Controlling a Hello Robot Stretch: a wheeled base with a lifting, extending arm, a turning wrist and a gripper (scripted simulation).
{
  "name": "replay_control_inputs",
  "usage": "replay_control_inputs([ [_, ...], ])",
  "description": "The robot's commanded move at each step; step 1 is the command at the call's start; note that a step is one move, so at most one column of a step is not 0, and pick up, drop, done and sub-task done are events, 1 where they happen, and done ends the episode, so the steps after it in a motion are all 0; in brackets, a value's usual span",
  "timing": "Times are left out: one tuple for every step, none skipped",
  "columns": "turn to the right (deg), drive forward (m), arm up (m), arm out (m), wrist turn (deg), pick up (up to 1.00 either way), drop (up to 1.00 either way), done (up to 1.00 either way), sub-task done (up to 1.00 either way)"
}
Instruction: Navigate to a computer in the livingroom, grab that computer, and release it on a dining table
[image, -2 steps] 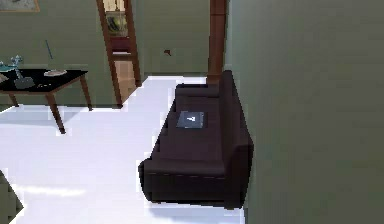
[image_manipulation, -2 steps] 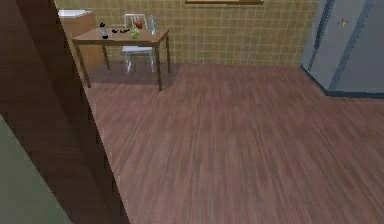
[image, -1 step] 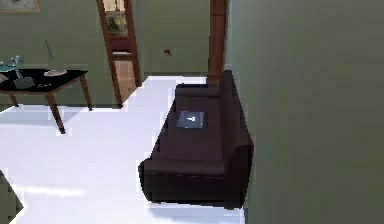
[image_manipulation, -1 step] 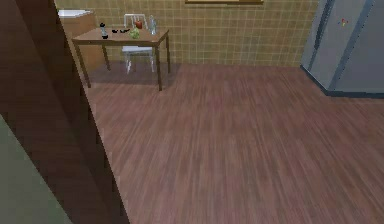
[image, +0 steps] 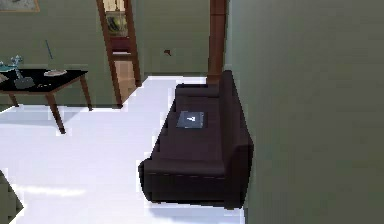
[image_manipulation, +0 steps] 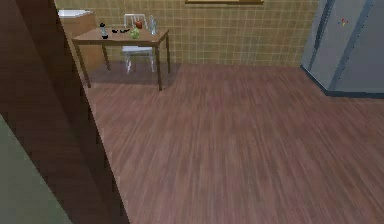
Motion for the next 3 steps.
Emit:
replay_control_inputs([
  [-45.0,0.0,0.0,0.0,0.0,0.0,0.0,0.0,0.0],
  [-45.0,0.0,0.0,0.0,0.0,0.0,0.0,0.0,0.0],
  [0.0,0.05,0.0,0.0,0.0,0.0,0.0,0.0,0.0],
])
